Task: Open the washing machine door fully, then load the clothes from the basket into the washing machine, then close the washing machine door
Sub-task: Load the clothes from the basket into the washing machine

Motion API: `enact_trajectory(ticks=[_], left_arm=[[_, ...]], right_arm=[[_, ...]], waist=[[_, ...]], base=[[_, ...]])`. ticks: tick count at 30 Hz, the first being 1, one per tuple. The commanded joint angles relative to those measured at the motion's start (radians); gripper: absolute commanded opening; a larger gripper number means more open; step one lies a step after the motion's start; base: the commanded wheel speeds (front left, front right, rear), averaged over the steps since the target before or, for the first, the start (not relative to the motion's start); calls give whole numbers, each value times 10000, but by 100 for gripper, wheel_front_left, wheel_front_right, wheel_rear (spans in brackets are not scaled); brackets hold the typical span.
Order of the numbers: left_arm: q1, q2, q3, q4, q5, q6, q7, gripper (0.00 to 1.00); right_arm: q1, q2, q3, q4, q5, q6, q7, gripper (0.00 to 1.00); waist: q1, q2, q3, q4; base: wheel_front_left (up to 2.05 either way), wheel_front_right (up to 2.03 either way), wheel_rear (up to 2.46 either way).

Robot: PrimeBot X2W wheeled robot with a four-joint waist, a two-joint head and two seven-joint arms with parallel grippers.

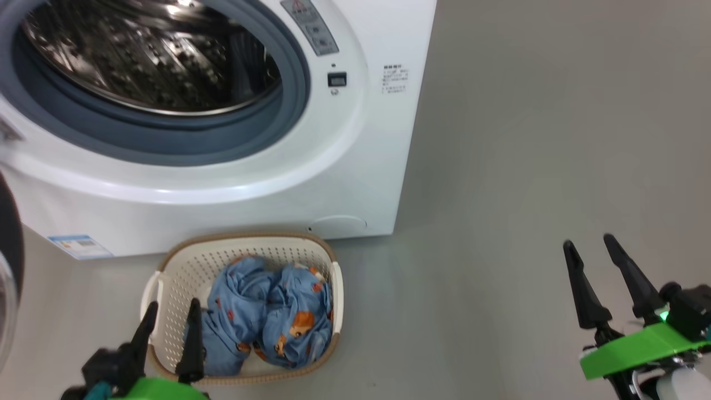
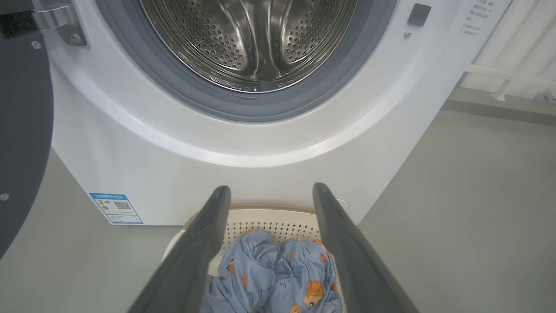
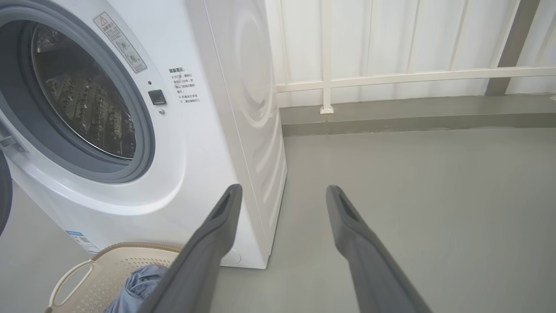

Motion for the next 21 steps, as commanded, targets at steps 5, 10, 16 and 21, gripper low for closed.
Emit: enact_trajectory(ticks=[5, 10, 16, 21], left_arm=[[-1352, 238, 282, 1247, 285, 24, -67, 100], [-2500, 406, 206, 3028, 362, 19, -67, 100], [-3910, 672, -88, 4957, 365, 11, -67, 100], [-5052, 822, -414, 6372, 355, 8, 20, 100]], right_arm=[[-758, -41, 314, -313, 43, 44, -94, 100], [-1203, 89, 430, -342, 91, 44, -94, 100], [-1625, 215, 537, -430, 127, 44, -94, 100], [-2035, 293, 600, -521, 170, 44, -94, 100]], waist=[[0, 0, 1129, -358], [0, 0, 1757, -620], [0, 0, 2509, -875], [0, 0, 3281, -1028]], base=[[0, 0, 0], [0, 0, 0], [0, 0, 0], [0, 0, 0]])
